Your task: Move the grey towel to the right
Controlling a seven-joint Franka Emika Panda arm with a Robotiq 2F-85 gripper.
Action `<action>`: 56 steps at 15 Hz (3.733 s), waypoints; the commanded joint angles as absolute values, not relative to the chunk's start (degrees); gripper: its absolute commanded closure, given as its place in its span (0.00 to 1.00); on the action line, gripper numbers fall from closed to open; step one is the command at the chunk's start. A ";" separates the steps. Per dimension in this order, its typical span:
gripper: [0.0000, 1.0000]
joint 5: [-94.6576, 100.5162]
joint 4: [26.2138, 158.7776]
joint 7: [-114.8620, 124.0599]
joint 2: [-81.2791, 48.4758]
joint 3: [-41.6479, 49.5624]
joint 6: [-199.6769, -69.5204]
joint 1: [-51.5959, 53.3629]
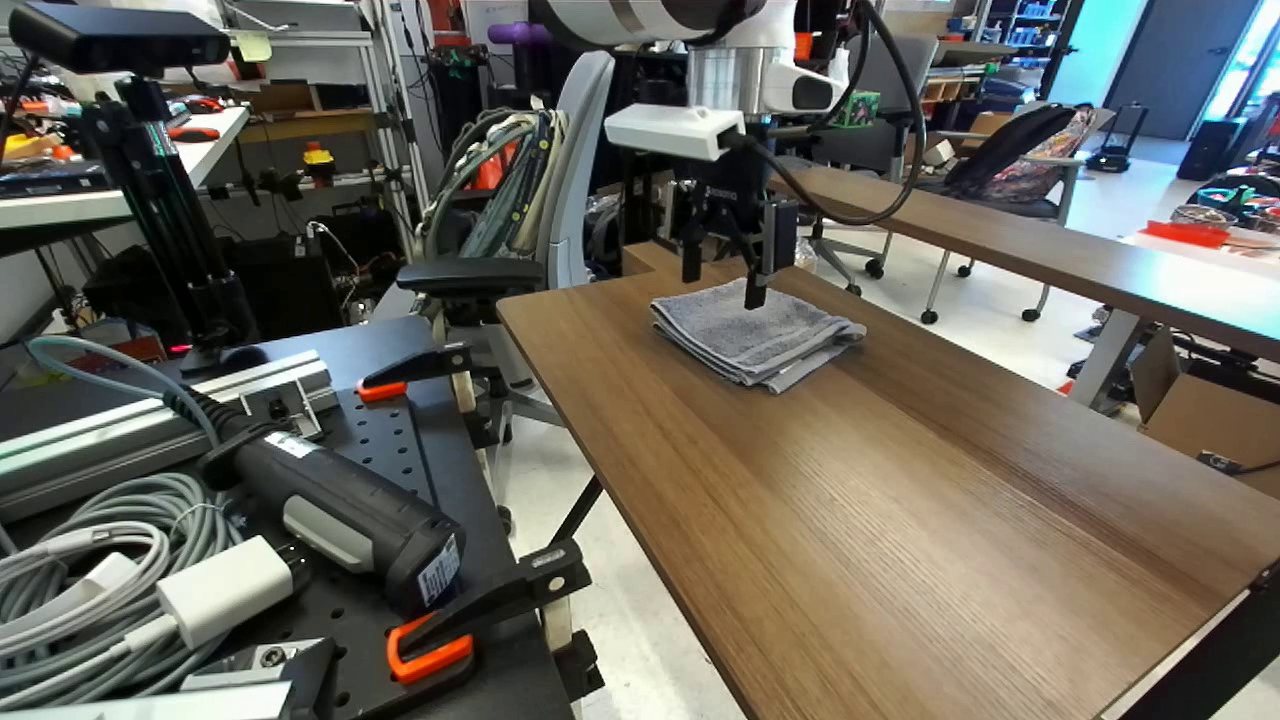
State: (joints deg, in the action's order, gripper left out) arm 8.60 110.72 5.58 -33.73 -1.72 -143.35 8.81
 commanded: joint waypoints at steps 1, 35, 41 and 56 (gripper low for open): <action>0.00 7.21 104.85 2.05 -38.45 -2.71 -140.81 7.86; 0.00 8.67 85.64 2.00 -51.51 2.77 -125.69 4.65; 0.00 6.38 86.37 1.52 -50.50 2.60 -125.91 0.26; 0.00 3.42 92.97 3.38 -42.39 2.80 -130.33 -1.20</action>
State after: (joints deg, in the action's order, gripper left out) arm 2.99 86.13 2.70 -48.93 2.80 -126.29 -3.03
